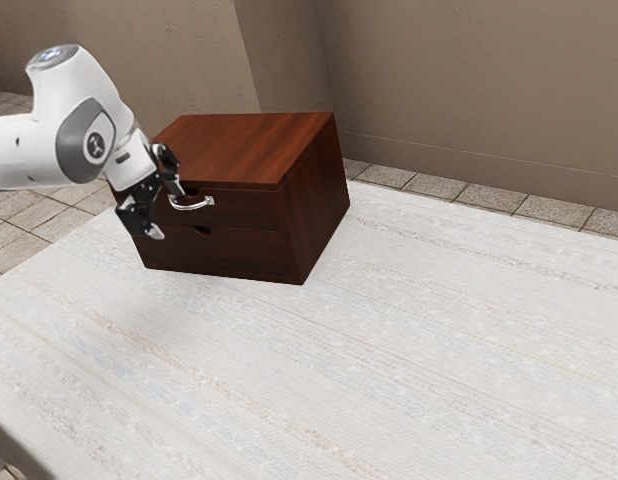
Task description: Pull the drawer handle with one arm to open the drawer
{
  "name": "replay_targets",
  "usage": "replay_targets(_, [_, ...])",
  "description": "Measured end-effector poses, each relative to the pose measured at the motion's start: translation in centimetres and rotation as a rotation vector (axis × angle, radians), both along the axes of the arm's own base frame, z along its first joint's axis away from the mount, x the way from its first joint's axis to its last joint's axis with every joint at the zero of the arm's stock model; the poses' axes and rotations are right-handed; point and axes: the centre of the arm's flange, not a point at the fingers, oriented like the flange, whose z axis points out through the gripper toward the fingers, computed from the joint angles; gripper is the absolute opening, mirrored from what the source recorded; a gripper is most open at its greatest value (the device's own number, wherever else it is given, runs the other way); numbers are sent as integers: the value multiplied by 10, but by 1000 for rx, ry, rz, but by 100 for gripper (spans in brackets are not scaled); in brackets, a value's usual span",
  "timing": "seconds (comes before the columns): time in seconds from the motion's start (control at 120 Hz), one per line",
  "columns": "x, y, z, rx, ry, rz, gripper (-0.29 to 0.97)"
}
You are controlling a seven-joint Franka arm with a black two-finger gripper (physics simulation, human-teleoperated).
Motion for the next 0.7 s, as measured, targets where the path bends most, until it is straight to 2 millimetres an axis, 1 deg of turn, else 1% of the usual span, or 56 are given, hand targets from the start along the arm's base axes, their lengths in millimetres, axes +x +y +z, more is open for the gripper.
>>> replay_targets(0.2, [1, -1, -3, -8, -3, 1, 67])
replay_targets(0.583, [1, -2, -4, -23, -8, 3, 46])
replay_targets(0.7, [0, -3, -8, -31, 1, 3, 47])
